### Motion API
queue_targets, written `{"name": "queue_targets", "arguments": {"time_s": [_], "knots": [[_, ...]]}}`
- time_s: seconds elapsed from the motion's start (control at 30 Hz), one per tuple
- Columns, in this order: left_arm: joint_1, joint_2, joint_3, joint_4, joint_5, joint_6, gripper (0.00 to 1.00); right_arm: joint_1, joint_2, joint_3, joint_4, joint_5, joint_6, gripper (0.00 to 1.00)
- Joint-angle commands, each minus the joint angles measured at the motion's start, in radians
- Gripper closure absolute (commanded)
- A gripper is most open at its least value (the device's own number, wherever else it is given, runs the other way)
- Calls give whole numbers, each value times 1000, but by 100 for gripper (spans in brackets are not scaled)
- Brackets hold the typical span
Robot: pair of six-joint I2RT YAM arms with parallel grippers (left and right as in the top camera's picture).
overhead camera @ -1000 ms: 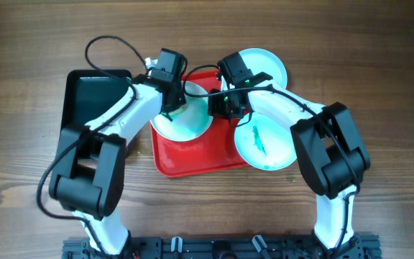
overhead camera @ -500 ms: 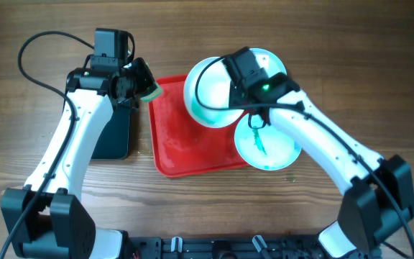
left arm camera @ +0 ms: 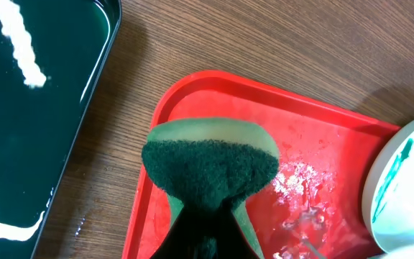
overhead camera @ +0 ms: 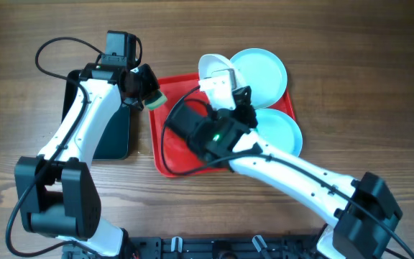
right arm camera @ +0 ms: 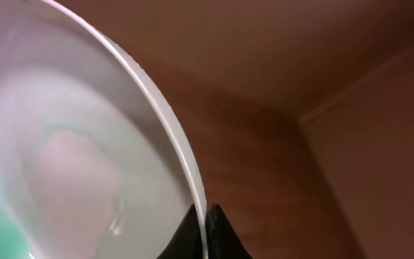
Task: Clean dirty plates on tray and stack at the side
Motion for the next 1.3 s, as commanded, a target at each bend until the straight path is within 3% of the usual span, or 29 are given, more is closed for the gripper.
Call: {"name": "queue_targets", "arguments": {"time_s": [0.0,0.13,0.4,0.67,0.9,1.27], "knots": [[0,8,1,0,28,-14,96,37,-8,3,-1,199,-3,96],[0,8,1,0,39,-14,96,45,-8,3,2,198,-32,96],[-5,8,1,3,41,-13,96,16,-8,3,0,-145,55,96],[-11,8,1,3,41,-13,96,-139,-7,3,35,-712,104,96],[-11,8,1,3,41,-13,96,-236,13,0,151,-1027,103,96],[-20,8,1,-5,41,19,96,-289,229,-1,209,-1236,102,96]]}}
